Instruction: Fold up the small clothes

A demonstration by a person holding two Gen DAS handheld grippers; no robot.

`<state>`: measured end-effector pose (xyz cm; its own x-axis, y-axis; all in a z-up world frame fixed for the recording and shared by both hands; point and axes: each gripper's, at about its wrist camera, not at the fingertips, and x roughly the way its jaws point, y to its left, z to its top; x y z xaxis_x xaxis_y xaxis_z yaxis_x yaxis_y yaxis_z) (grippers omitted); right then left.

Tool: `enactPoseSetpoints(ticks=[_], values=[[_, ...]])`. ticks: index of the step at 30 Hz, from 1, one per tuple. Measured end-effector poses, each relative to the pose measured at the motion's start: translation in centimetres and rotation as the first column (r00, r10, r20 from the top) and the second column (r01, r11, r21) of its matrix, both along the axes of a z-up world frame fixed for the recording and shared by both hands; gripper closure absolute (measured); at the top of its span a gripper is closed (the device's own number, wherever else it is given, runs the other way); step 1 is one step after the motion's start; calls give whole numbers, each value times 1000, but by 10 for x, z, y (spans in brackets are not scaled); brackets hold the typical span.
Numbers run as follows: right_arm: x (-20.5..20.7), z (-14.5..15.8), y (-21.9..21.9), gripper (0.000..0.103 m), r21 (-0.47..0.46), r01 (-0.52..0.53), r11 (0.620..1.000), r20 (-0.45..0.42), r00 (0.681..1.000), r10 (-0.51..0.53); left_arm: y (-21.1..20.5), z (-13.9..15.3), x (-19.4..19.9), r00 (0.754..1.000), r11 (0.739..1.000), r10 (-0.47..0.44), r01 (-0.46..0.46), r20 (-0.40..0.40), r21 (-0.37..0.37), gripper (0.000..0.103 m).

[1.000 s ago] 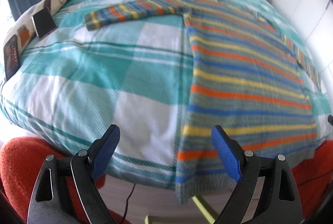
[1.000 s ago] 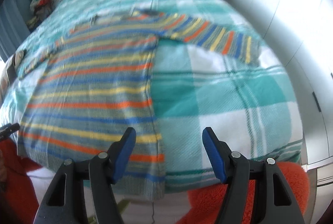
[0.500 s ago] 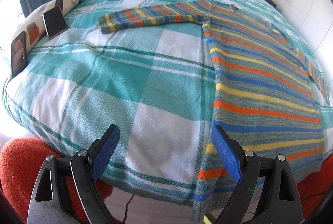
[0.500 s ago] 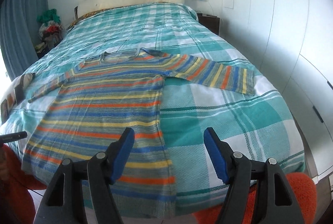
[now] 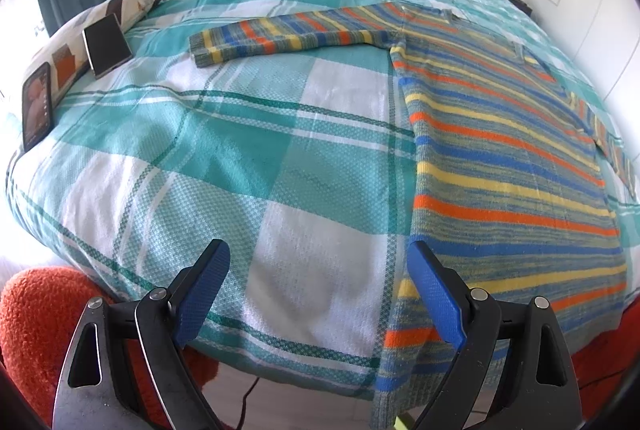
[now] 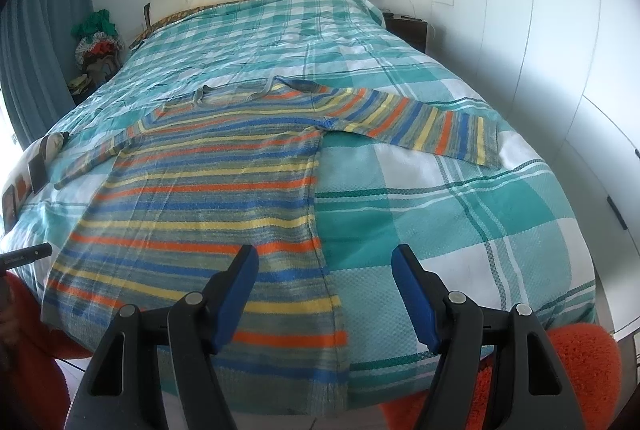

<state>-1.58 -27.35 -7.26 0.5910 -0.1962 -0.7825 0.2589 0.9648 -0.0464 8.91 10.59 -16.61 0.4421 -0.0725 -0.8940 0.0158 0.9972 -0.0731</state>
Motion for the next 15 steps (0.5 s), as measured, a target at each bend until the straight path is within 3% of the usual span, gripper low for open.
enactPoseSetpoints(ticks=[15], values=[[3,-8,-4,34,18,10,1000,-29,1000,-9,5,-6,3,999,999,46,-46,-7,9,10]])
